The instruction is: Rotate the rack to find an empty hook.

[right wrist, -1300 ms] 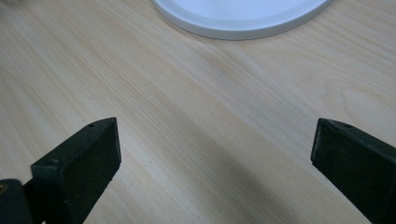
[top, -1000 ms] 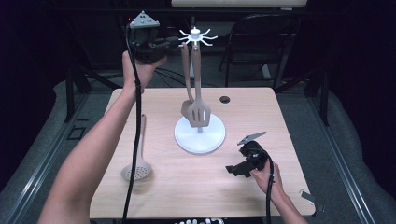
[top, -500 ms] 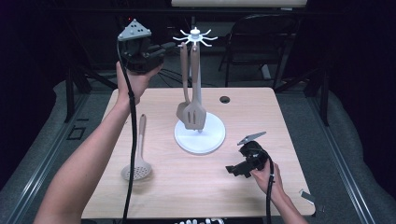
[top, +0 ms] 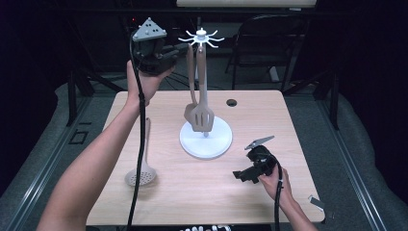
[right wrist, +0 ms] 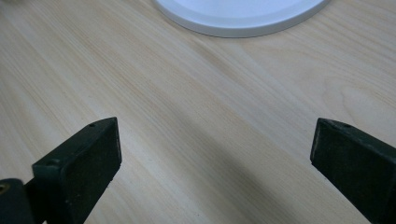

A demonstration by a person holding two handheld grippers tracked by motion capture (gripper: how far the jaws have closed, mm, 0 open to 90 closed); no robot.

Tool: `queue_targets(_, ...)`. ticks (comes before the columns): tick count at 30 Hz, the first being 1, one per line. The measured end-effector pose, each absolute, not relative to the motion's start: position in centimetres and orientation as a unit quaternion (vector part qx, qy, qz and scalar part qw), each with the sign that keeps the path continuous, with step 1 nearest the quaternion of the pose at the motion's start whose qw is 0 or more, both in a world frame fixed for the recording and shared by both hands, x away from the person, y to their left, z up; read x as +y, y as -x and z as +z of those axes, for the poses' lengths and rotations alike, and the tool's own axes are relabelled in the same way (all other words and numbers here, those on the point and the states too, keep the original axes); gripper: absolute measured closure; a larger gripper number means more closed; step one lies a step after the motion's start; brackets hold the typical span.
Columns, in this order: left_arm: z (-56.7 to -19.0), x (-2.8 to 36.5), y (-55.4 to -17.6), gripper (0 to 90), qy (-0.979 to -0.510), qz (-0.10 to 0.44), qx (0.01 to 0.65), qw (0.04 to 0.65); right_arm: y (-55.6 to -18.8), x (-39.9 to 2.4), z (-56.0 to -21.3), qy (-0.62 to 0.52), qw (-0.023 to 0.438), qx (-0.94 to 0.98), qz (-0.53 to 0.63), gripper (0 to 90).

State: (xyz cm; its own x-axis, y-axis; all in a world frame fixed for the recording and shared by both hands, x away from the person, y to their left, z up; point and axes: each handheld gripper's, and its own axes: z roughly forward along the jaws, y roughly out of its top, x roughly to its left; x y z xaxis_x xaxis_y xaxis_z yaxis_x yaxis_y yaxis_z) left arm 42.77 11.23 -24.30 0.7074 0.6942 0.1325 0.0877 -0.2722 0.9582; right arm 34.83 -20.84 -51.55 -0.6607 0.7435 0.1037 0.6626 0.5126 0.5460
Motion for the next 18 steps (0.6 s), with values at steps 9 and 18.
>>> queue_targets(9, -24.4, 11.7, -43.6, 90.0, -0.745, 0.286, 0.277, 0.536, -34.8, -20.7, -51.7, -0.407, 0.061, 0.863, 0.294, 1.7)
queue_targets(18, -24.3, 11.9, -44.7, 90.0, -0.743, 0.286, 0.291, 0.531, -34.8, -20.6, -51.8, -0.407, 0.066, 0.863, 0.292, 1.7)
